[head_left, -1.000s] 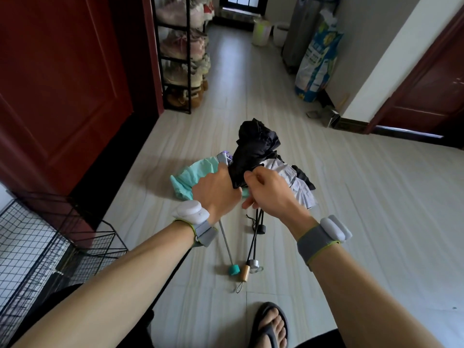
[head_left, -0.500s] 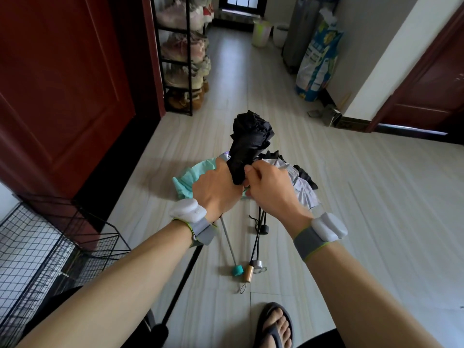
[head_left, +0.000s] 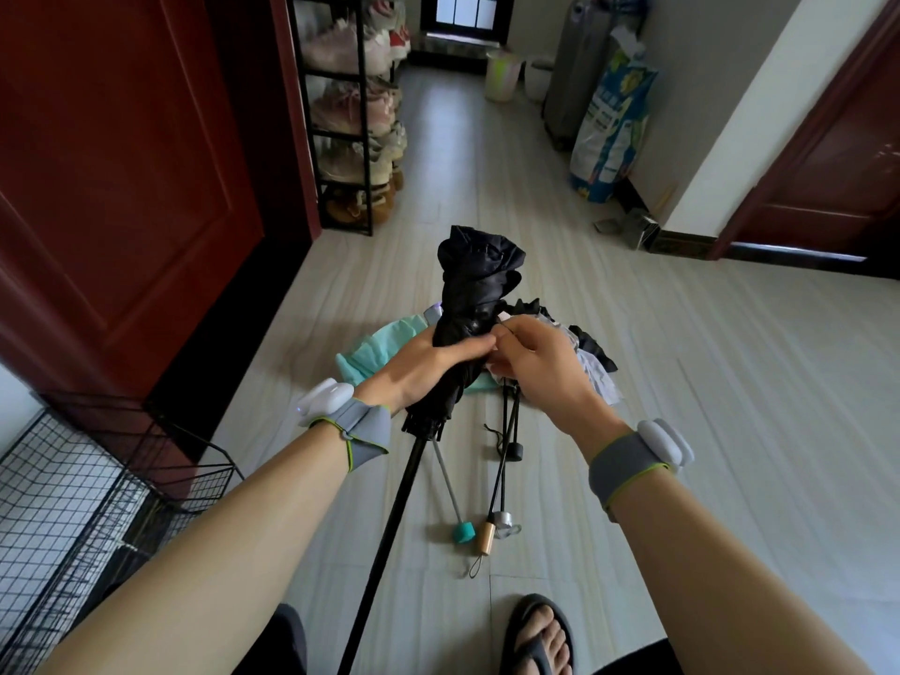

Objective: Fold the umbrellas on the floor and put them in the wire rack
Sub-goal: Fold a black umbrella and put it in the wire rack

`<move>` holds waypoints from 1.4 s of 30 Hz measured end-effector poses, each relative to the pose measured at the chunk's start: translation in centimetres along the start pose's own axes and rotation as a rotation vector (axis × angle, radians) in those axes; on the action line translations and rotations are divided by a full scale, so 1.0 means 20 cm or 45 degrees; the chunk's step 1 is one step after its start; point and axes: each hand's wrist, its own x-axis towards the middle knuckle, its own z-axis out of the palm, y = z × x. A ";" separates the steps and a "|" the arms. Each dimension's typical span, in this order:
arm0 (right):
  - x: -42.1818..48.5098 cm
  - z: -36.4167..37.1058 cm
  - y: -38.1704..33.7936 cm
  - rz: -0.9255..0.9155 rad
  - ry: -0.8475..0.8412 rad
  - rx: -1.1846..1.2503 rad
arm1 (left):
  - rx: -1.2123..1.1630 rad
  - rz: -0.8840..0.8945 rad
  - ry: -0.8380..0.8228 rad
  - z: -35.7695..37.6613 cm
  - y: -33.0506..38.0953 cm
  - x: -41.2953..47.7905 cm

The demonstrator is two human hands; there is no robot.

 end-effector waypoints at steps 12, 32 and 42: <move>0.00 -0.01 -0.01 0.024 -0.022 0.071 | 0.216 0.018 0.181 -0.01 -0.02 0.02; 0.02 0.01 0.01 0.172 0.122 0.089 | 0.128 0.067 0.115 0.01 -0.03 -0.02; 0.02 -0.01 0.03 0.370 0.205 0.404 | 0.645 0.033 0.271 0.08 -0.06 0.00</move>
